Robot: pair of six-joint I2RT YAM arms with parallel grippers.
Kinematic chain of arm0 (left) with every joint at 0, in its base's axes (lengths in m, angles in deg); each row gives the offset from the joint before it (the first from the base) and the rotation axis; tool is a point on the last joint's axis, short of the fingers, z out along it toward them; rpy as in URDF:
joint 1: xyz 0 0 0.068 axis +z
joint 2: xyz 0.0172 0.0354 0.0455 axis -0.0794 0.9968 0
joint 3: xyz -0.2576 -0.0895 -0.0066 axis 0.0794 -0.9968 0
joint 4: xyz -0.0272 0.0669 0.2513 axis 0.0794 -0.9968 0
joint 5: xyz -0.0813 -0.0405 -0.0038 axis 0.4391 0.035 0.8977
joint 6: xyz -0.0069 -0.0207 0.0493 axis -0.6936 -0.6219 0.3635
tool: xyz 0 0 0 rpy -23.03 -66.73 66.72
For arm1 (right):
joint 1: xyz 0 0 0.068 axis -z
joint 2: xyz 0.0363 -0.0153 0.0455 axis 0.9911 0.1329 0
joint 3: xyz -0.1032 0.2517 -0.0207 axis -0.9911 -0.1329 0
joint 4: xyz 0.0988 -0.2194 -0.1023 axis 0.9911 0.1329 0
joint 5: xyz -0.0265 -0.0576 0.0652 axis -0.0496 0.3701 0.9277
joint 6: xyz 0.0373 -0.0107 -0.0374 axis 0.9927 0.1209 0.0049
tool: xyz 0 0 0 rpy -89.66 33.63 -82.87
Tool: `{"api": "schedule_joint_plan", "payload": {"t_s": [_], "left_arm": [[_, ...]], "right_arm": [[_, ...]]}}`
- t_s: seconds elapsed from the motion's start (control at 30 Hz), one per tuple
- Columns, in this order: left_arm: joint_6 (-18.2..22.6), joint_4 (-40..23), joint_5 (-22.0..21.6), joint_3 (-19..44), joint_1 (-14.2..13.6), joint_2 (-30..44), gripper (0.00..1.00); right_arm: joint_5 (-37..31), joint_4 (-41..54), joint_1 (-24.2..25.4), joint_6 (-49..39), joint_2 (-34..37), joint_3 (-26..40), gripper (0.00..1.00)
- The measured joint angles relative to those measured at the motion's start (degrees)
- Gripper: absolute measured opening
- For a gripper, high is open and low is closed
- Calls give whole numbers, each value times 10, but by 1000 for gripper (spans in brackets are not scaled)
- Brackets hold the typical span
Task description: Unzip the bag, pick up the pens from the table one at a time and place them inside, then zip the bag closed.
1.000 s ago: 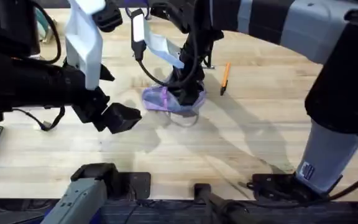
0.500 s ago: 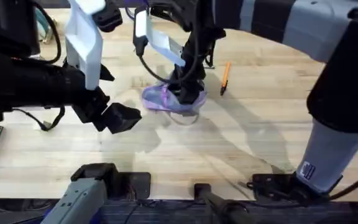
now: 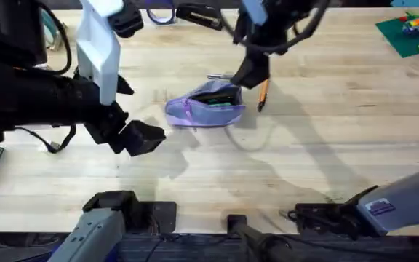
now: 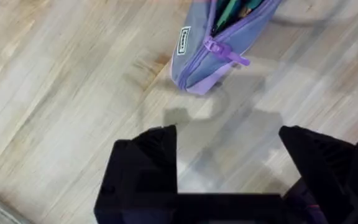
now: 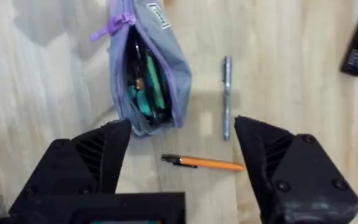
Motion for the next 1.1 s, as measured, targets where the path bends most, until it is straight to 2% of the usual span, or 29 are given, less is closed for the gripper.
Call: {"api": "schedule_joint_plan", "payload": {"t_s": [0.17,0.53,1.1], "left_arm": [[0,0,0,0,0,0,992],[0,0,0,0,0,0,993],[0,0,0,0,0,0,993]], "right_arm": [[0,-9,26,26,-25,0,995],[0,-79,85,223,-28,0,996],[-1,-76,86,261,-28,0,996]]}}
